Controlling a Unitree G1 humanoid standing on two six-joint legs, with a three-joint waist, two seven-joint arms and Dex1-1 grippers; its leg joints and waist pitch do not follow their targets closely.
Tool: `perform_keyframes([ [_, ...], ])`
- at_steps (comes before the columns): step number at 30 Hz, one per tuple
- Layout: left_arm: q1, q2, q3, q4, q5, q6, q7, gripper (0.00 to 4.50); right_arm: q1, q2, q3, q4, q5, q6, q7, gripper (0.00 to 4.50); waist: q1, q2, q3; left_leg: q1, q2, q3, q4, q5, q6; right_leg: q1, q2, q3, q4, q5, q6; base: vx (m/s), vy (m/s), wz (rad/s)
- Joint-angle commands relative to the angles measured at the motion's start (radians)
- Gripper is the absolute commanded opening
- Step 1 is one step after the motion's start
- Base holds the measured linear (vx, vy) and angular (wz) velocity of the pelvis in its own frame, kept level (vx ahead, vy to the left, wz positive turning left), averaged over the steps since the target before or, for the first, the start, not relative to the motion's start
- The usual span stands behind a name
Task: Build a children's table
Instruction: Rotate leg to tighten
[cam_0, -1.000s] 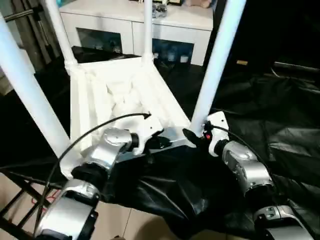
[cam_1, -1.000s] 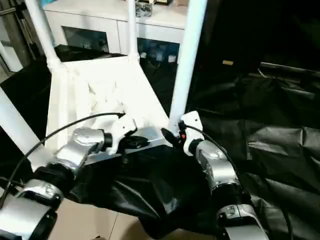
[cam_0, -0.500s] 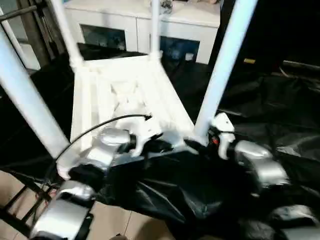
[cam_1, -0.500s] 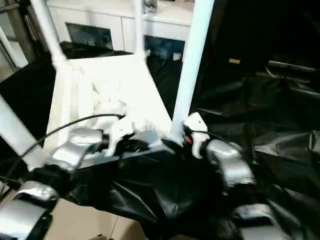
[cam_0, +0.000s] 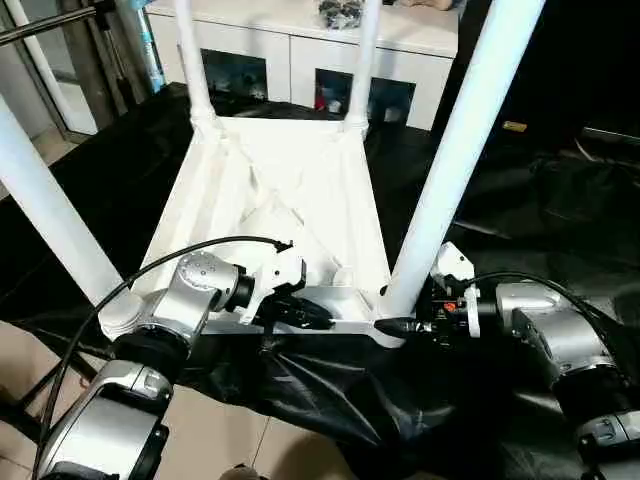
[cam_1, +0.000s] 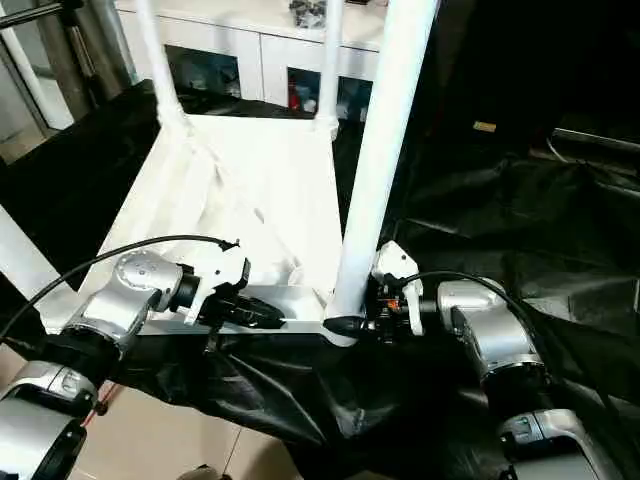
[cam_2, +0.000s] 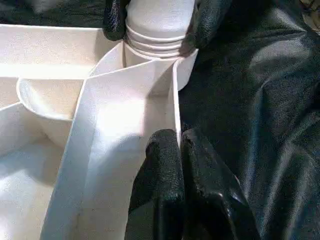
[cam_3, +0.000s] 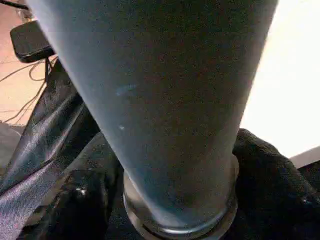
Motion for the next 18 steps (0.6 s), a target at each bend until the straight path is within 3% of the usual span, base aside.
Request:
perform_keyframes([
  [1,-0.030,-0.034,-0.036,-0.010,-0.015,-0.031,-0.022,0.00,0.013,0.015,0.050,-0.045,-0.002,0.011,0.023,2.91,-0.002,-0.004,-0.063,0.012,0.041,-0.002,-0.057,-0.192,0.065,0.055,-0.068,0.043,-0.062,-0.164,-0.233,0.000,0.000,0.00],
  [6,-0.030,-0.039,-0.028,0.000,0.001,-0.036,0.028,0.00,0.026,0.036,0.036,-0.055,0.011,0.030,0.003,2.72,-0.001,-0.004,-0.061,0.014,0.042,-0.003,-0.059,-0.213,0.059,0.053,-0.070,0.042,-0.067,-0.212,-0.221,0.000,0.000,0.00],
  [10,-0.045,-0.053,-0.014,0.036,0.040,-0.028,0.155,0.00,0.029,0.084,0.000,-0.024,0.006,0.031,-0.116,2.71,-0.002,-0.003,-0.058,0.016,0.041,-0.004,-0.063,-0.241,0.040,0.050,-0.070,0.042,-0.074,-0.268,-0.203,0.000,0.000,0.00],
  [11,-0.052,-0.065,-0.002,0.043,0.044,-0.007,0.204,0.00,0.019,0.119,-0.023,0.013,-0.013,0.016,-0.219,2.71,-0.007,-0.002,-0.057,0.017,0.041,-0.005,-0.066,-0.251,0.026,0.046,-0.071,0.044,-0.076,-0.294,-0.196,0.000,0.000,0.00],
  [13,-0.052,-0.065,-0.002,0.043,0.044,-0.007,0.204,0.00,0.019,0.119,-0.023,0.013,-0.013,0.016,-0.219,2.70,-0.016,-0.005,-0.053,0.016,0.036,-0.011,-0.070,-0.297,0.010,0.050,-0.073,0.038,-0.086,-0.392,-0.166,0.000,0.000,0.00],
  [14,-0.056,-0.078,0.005,0.045,0.046,0.013,0.243,0.00,0.004,0.160,-0.048,0.058,-0.030,0.023,-0.334,2.70,-0.018,-0.005,-0.055,0.016,0.037,-0.012,-0.071,-0.296,0.003,0.048,-0.074,0.041,-0.087,-0.405,-0.153,0.000,0.000,0.00],
  [15,-0.062,-0.093,0.011,0.050,0.051,0.031,0.290,0.00,-0.013,0.199,-0.072,0.105,-0.045,0.022,-0.444,2.70,-0.027,0.001,-0.051,0.021,0.036,-0.012,-0.072,-0.322,-0.006,0.039,-0.074,0.042,-0.091,-0.422,-0.157,0.000,0.000,0.00],
  [17,-0.066,-0.113,0.015,0.052,0.056,0.052,0.339,0.00,-0.031,0.245,-0.093,0.153,-0.057,0.022,-0.556,2.70,-0.043,-0.003,-0.050,0.013,0.032,-0.021,-0.078,-0.344,-0.022,0.049,-0.074,0.035,-0.093,-0.481,-0.133,0.000,0.000,0.00],
  [18,-0.067,-0.130,0.017,0.053,0.061,0.066,0.380,0.00,-0.041,0.282,-0.102,0.181,-0.062,0.019,-0.621,2.70,-0.050,-0.001,-0.051,0.015,0.032,-0.021,-0.078,-0.347,-0.024,0.047,-0.074,0.036,-0.096,-0.484,-0.125,0.000,0.000,0.00],
])
